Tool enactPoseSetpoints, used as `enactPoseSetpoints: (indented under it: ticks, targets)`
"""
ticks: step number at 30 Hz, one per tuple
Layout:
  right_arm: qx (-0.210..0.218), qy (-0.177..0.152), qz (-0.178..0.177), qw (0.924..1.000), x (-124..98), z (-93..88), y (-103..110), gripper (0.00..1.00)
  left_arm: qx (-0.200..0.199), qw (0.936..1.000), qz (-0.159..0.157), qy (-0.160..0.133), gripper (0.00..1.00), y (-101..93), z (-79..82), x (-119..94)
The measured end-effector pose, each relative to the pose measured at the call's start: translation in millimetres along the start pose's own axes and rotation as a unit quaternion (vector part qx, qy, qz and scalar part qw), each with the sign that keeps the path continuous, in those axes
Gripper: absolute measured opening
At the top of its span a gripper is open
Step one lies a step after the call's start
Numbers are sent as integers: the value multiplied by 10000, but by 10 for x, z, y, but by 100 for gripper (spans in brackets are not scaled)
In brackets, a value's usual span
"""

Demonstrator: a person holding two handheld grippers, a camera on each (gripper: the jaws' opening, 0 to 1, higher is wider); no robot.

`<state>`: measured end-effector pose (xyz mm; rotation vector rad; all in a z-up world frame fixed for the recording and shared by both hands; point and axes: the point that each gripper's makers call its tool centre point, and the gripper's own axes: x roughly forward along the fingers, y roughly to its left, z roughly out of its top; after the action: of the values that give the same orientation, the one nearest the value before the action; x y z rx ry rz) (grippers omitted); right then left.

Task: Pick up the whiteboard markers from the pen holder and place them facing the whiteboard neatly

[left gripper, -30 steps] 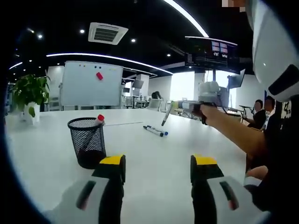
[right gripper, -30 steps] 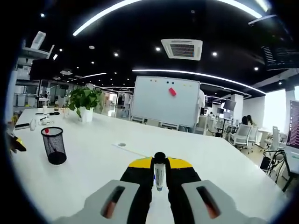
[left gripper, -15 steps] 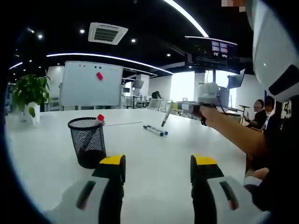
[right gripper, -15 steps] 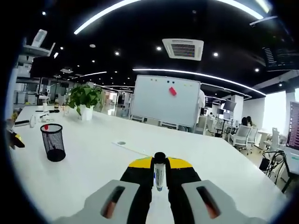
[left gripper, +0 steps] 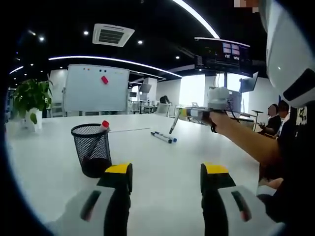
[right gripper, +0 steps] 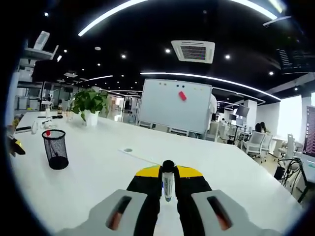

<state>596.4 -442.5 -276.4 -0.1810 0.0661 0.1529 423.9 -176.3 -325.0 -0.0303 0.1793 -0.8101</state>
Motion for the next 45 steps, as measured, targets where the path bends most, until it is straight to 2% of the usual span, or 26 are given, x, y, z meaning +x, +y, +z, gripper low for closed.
enactPoseSetpoints:
  ticks: [6, 17, 29, 45]
  targets:
    - [99, 41, 14, 9999, 16, -49, -4, 13, -22, 10000, -3, 13, 57, -8, 0, 20]
    - [23, 154, -3, 9999, 46, -168, -7, 13, -82, 10000, 26, 43, 57, -7, -20, 45]
    - [47, 204, -64, 9998, 60, -204, -49, 13, -106, 9999, -5, 41, 56, -12, -3, 74]
    - [247, 493, -244, 9982, 35, -377, -68, 13, -120, 9999, -28, 68, 55, -9, -21, 73]
